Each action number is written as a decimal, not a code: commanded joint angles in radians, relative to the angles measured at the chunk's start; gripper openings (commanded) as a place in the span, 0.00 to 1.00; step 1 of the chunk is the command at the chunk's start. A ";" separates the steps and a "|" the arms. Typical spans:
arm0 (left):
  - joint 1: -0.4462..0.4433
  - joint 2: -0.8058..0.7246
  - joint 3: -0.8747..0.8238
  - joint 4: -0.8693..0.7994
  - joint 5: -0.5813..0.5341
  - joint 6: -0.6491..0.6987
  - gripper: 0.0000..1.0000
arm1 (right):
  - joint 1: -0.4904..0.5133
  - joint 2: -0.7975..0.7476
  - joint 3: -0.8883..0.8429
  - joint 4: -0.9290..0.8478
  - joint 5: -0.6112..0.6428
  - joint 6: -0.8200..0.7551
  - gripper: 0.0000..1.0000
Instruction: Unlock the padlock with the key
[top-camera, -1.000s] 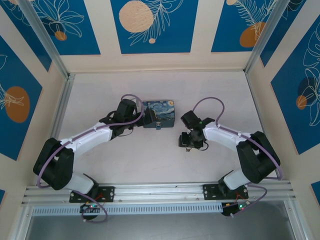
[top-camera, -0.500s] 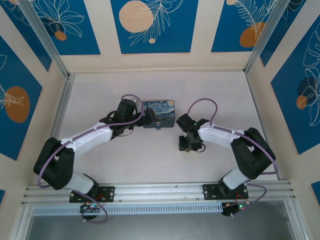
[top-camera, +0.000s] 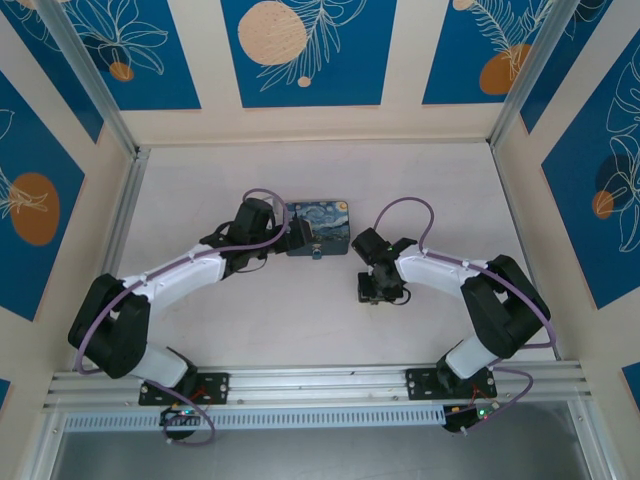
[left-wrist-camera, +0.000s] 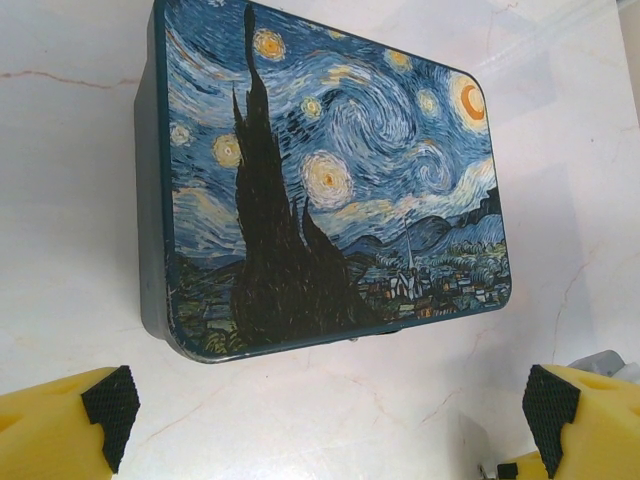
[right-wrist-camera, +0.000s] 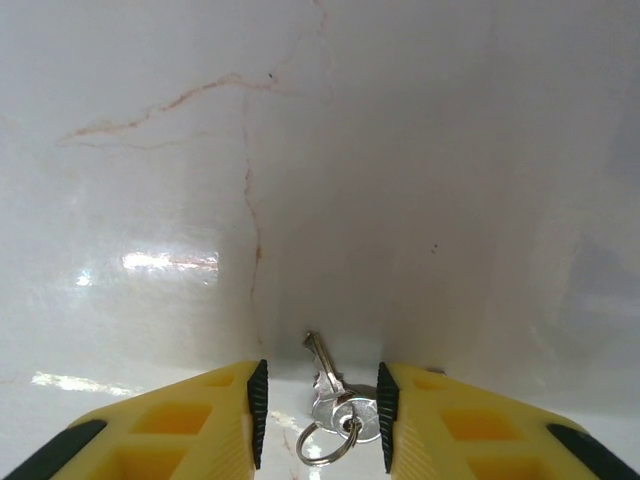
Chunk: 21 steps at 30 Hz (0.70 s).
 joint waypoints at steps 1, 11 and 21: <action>-0.009 0.003 0.036 -0.004 -0.007 0.009 1.00 | 0.011 0.005 -0.001 -0.035 0.006 -0.001 0.34; -0.009 0.002 0.049 -0.011 -0.009 0.007 1.00 | 0.023 0.028 0.055 -0.028 -0.008 0.017 0.00; -0.009 -0.003 0.051 -0.023 -0.016 0.013 1.00 | 0.025 0.019 0.115 0.009 -0.088 0.052 0.00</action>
